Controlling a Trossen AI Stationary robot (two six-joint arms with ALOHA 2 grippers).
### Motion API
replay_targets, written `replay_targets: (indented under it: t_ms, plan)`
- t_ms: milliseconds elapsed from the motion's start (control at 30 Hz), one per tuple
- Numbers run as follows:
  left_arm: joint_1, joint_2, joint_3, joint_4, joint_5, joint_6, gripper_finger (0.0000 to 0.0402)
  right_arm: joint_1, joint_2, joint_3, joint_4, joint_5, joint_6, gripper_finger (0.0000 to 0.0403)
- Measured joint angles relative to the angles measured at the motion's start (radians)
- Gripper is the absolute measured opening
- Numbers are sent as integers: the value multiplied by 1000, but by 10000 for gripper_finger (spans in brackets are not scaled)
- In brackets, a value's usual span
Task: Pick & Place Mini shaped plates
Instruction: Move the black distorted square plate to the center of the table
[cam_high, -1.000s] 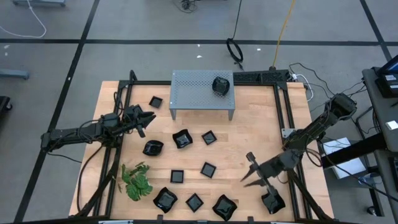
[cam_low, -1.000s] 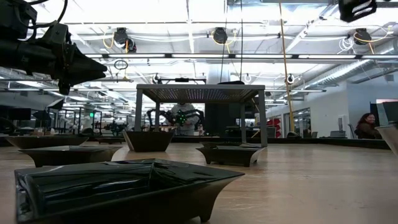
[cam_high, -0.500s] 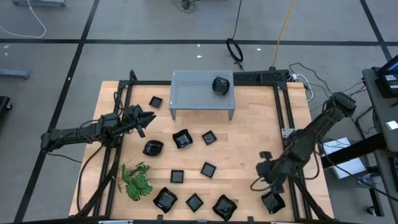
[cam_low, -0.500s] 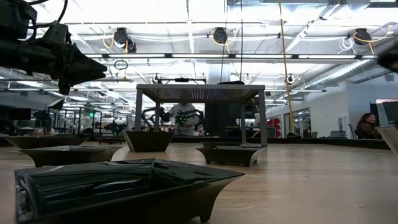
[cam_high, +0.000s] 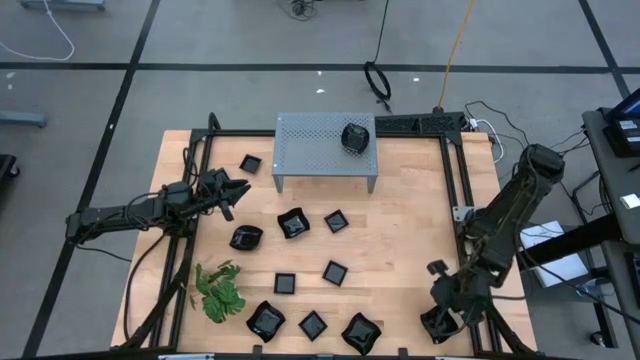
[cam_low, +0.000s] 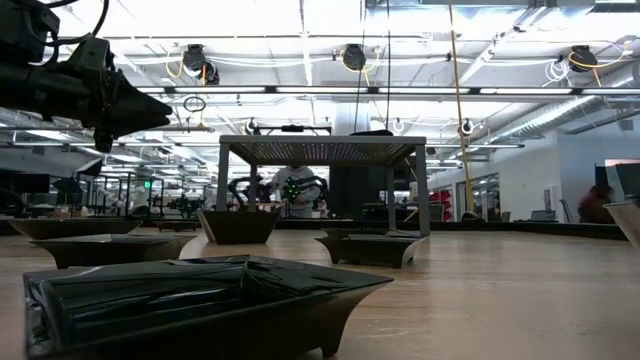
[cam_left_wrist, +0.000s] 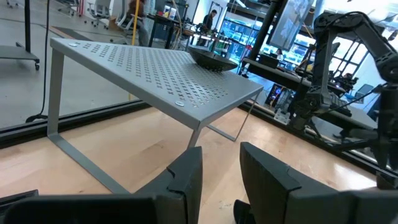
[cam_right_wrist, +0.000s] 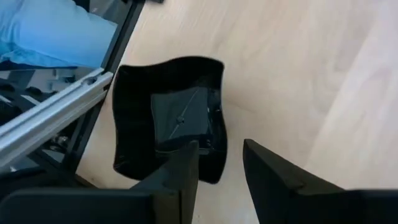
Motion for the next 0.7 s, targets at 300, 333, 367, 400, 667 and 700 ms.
replay_targets:
  t_ms: [300, 333, 367, 400, 667, 700]
  plan:
    - [0, 0, 0, 0, 0, 0, 111, 9, 0, -147, 253, -1, -46, 121]
    - [0, 0, 0, 0, 0, 0, 111, 9, 0, -162, 272, 1, -57, 121]
    - [0, 0, 0, 0, 0, 0, 111, 9, 0, -176, 291, 2, -66, 122]
    - [0, 0, 0, 0, 0, 0, 111, 9, 1, -190, 311, 2, -73, 122]
    - [0, 0, 0, 0, 0, 0, 111, 9, 24, -269, 462, 6, -103, 89]
    - [0, 0, 0, 0, 0, 0, 111, 9, 24, -270, 461, 17, -116, 77]
